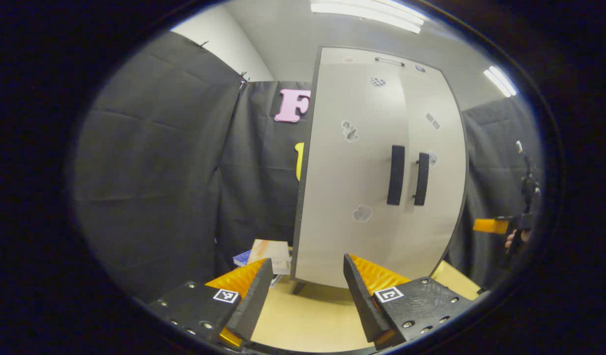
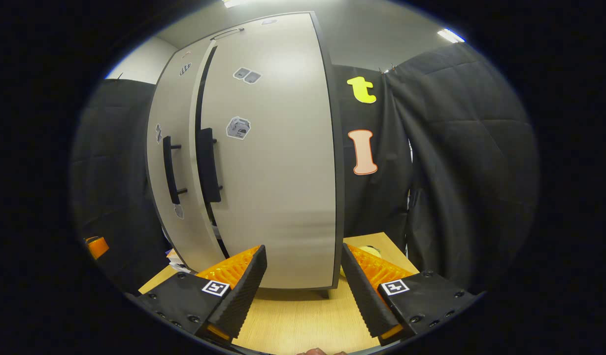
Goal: Grab one shoe with the right hand and put it into the shoe cabinet, grab the other shoe with the left hand and put it into the shoe cabinet; then close the right door with the right hand and the left door with the left hand.
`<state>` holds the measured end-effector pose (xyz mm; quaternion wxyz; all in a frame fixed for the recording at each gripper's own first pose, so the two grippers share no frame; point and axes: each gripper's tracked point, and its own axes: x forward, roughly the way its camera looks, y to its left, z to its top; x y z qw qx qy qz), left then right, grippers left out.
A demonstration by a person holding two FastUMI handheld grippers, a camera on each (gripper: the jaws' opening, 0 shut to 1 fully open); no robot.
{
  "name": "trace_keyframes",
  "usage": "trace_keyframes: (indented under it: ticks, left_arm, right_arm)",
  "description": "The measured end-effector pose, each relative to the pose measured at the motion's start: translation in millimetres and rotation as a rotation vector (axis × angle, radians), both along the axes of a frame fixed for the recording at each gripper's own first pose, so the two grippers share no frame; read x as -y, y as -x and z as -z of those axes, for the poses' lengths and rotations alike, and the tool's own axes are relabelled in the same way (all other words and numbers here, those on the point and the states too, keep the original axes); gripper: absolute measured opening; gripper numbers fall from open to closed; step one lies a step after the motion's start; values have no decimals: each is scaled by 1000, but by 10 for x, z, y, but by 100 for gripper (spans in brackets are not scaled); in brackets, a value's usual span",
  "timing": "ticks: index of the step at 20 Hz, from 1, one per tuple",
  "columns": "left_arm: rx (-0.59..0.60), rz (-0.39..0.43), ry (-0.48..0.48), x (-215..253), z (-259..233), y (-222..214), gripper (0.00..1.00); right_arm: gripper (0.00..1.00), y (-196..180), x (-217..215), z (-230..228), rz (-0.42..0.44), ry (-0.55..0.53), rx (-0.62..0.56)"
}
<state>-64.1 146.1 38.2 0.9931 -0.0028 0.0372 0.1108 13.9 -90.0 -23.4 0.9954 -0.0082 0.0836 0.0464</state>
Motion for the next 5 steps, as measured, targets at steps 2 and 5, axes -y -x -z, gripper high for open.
trace_keyframes:
  ticks: [2, 5]
  left_arm:
    - [-29, 20, 38, 106, 156, -24, 84]
    - [-40, 15, 64, 144, 246, 30, 84]
  right_arm:
    - [92, 23, -4, 86, -8, 5, -21]
    - [96, 80, 9, 256, -19, 26, -62]
